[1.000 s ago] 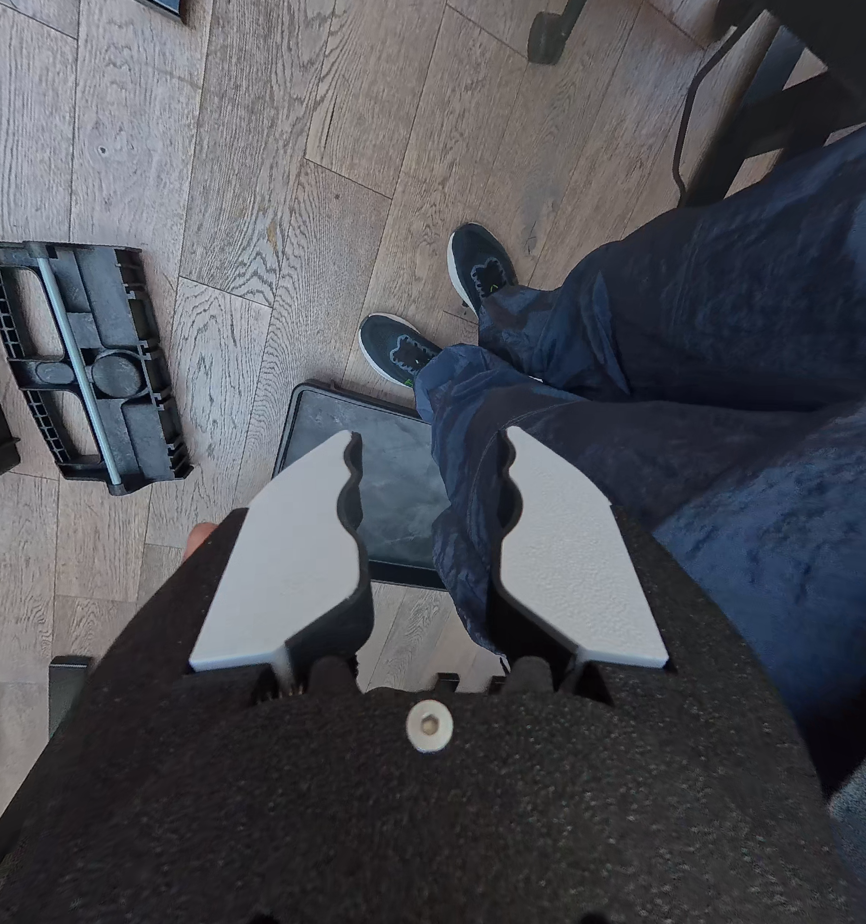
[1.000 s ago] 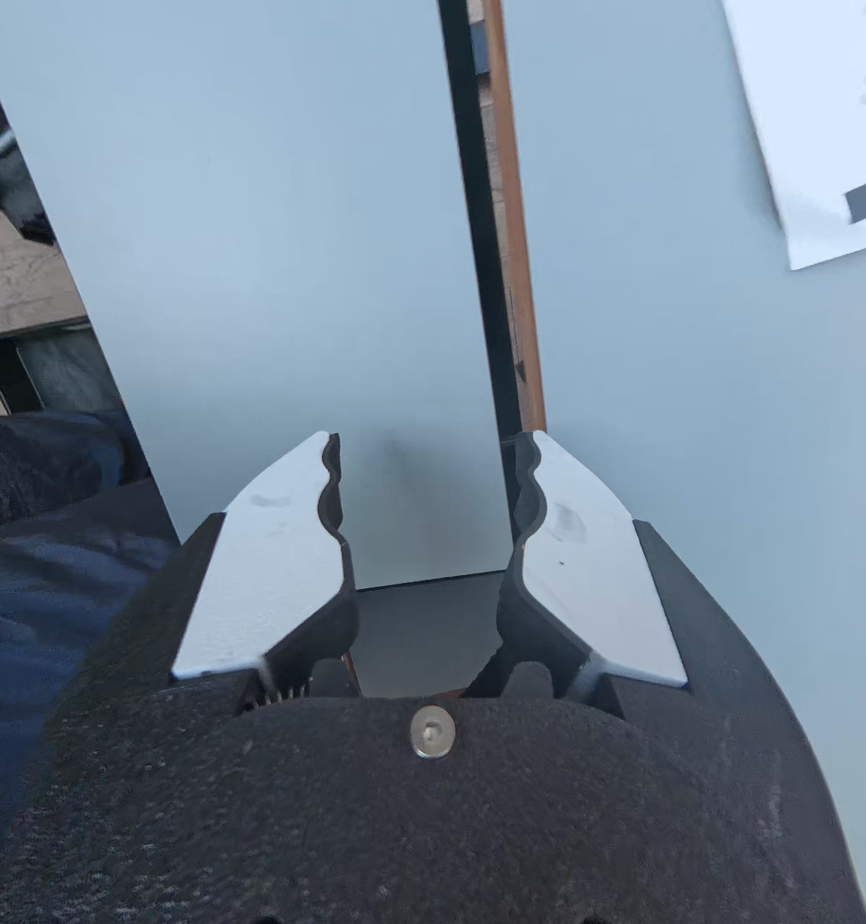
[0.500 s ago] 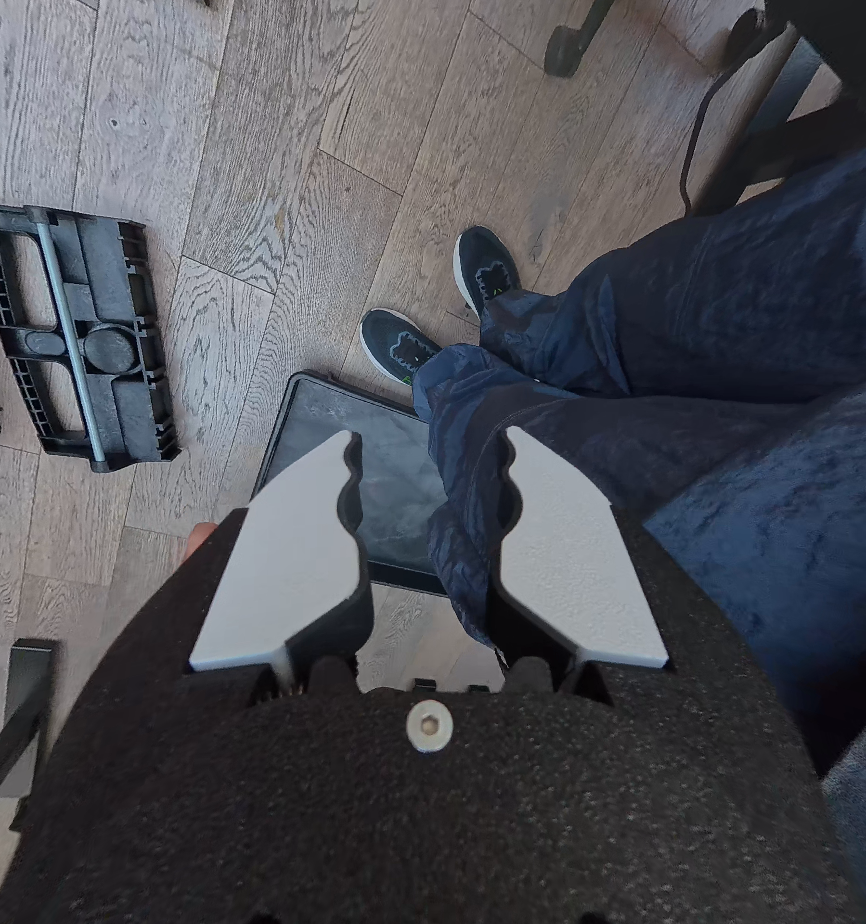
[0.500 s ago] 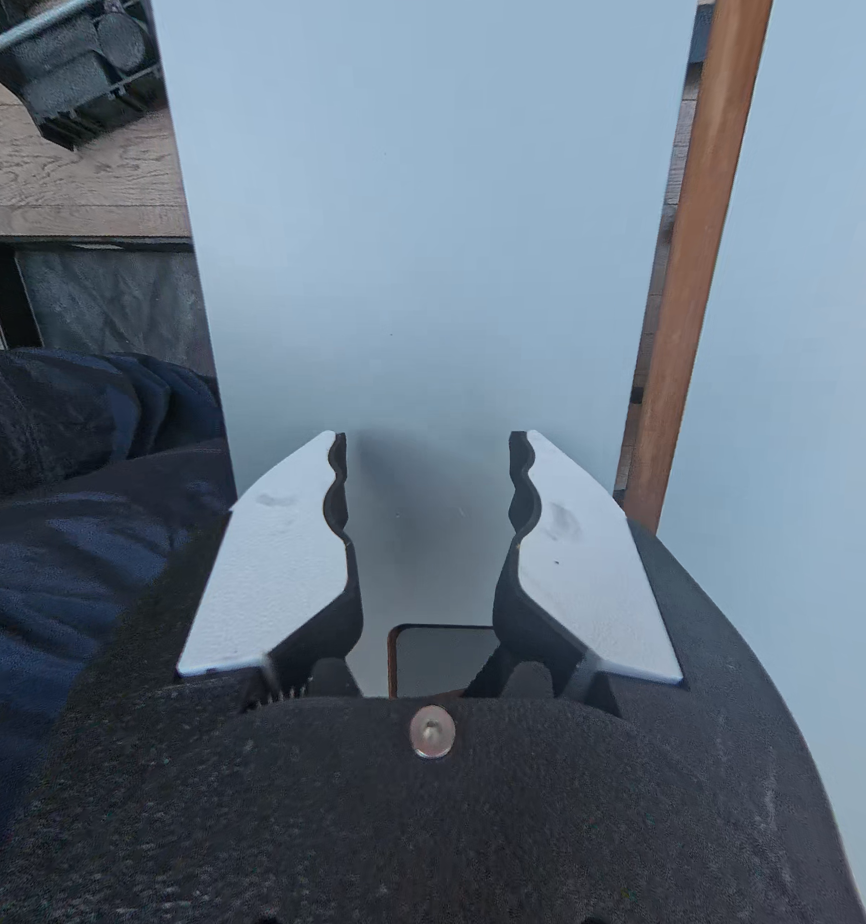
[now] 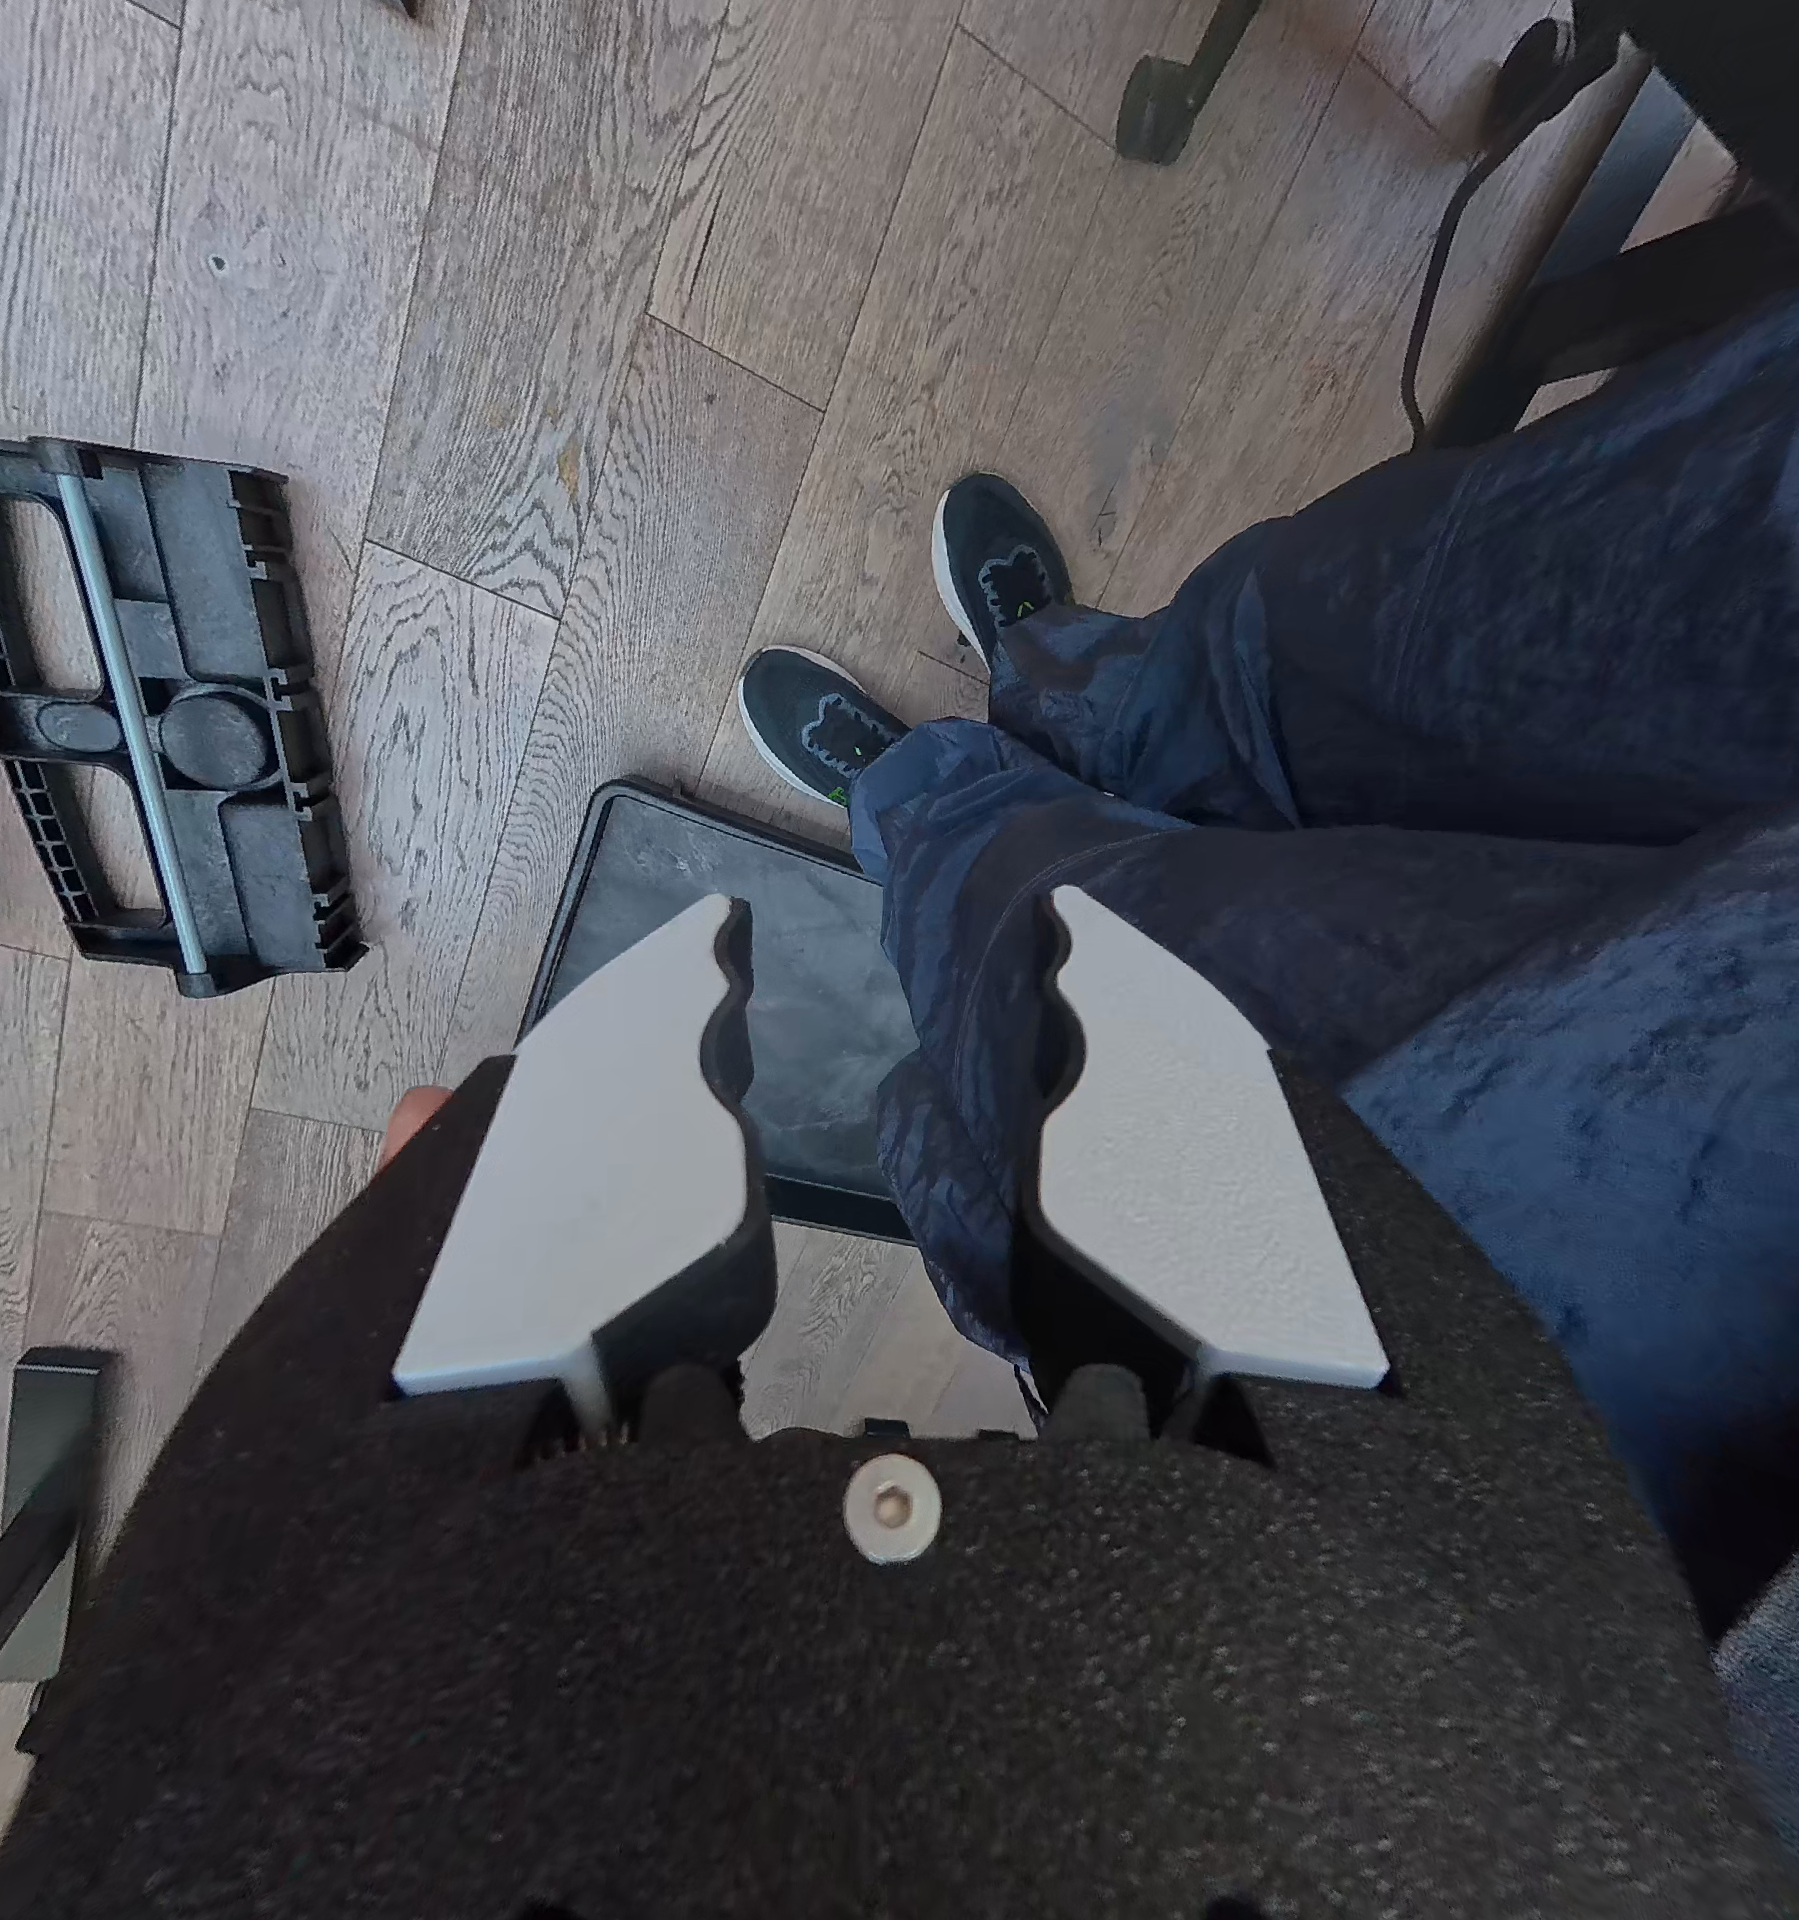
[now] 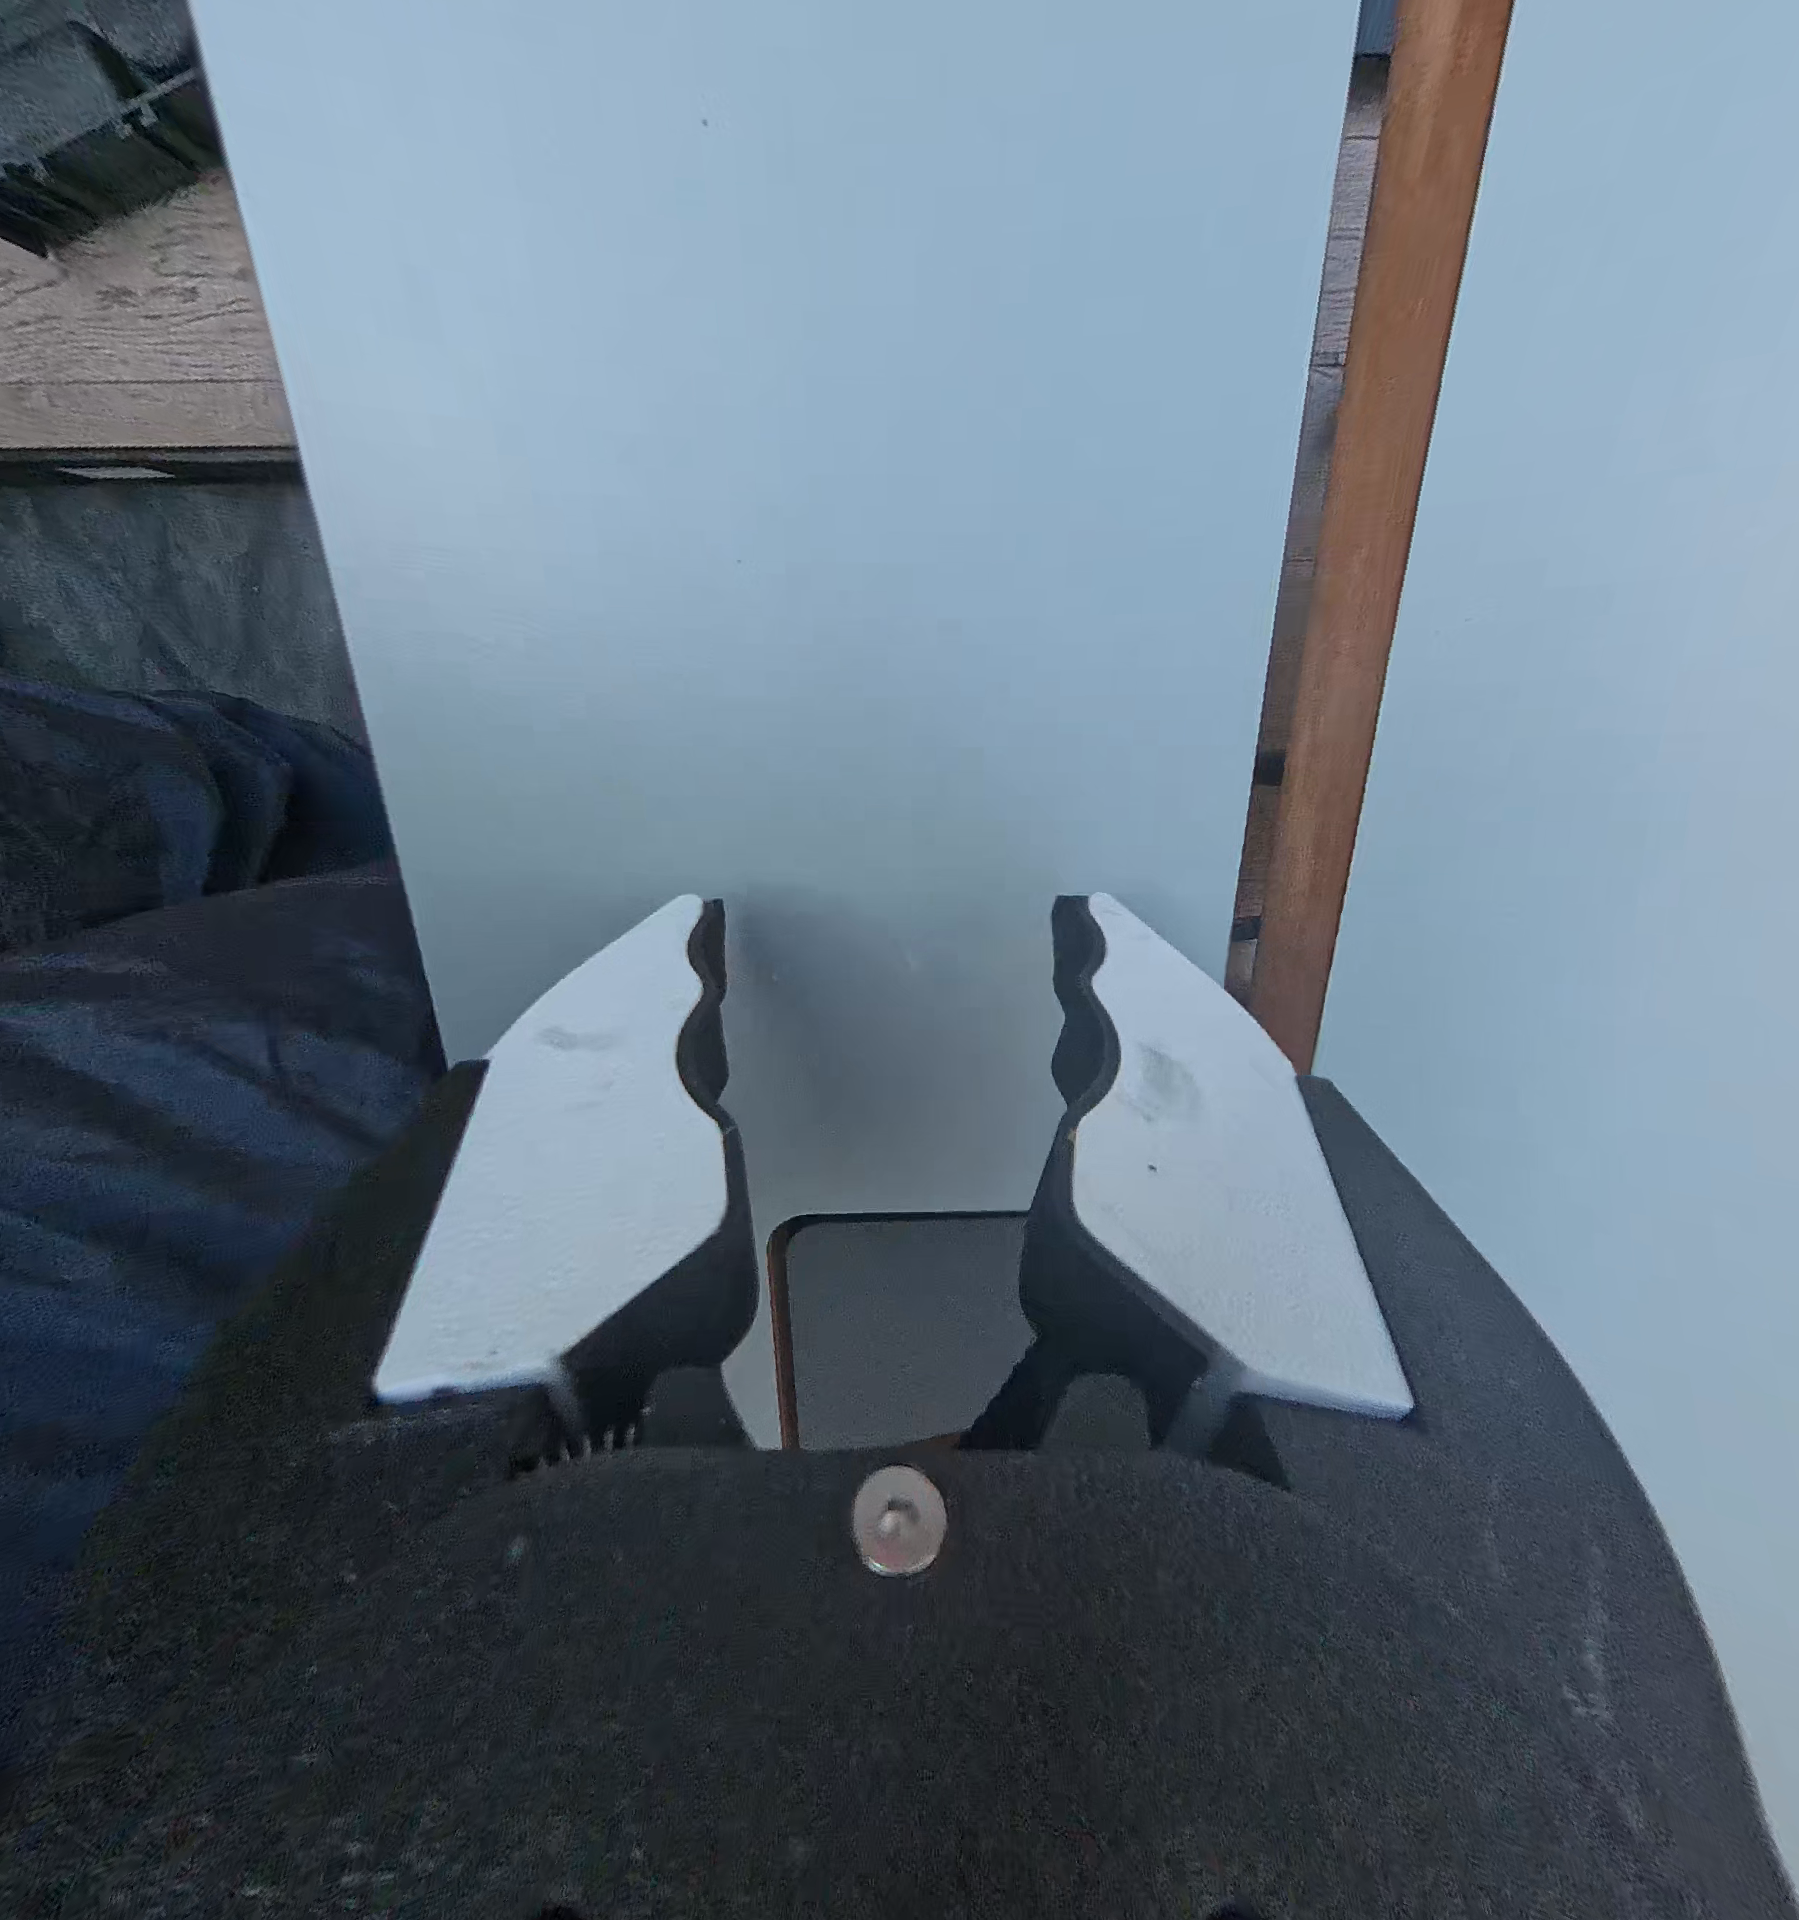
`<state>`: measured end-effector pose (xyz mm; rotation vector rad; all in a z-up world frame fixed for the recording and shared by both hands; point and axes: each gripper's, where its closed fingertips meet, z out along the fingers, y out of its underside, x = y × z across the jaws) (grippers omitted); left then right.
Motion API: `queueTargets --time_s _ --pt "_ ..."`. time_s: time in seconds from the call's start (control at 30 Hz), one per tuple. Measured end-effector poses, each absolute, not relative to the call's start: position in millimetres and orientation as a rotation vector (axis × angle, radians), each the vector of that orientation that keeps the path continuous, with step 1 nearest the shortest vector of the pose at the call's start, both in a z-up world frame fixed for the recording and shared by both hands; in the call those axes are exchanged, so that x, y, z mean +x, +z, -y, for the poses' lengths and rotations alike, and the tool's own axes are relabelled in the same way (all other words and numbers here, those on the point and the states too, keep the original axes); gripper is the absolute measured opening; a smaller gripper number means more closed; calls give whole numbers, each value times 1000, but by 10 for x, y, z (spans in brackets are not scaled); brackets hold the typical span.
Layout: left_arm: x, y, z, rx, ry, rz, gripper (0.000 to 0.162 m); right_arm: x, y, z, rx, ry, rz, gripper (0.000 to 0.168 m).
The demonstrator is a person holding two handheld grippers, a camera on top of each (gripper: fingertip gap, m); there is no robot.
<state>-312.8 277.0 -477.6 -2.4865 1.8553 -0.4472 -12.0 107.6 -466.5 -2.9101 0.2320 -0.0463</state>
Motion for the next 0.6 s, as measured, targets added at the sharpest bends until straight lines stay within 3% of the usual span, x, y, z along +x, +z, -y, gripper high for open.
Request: queueTargets --time_s 0.6 --pt "-3109 -4785 -2857 -2493 -461 -1839 53 184 -4676 -673 -2896 -76 -515 64"
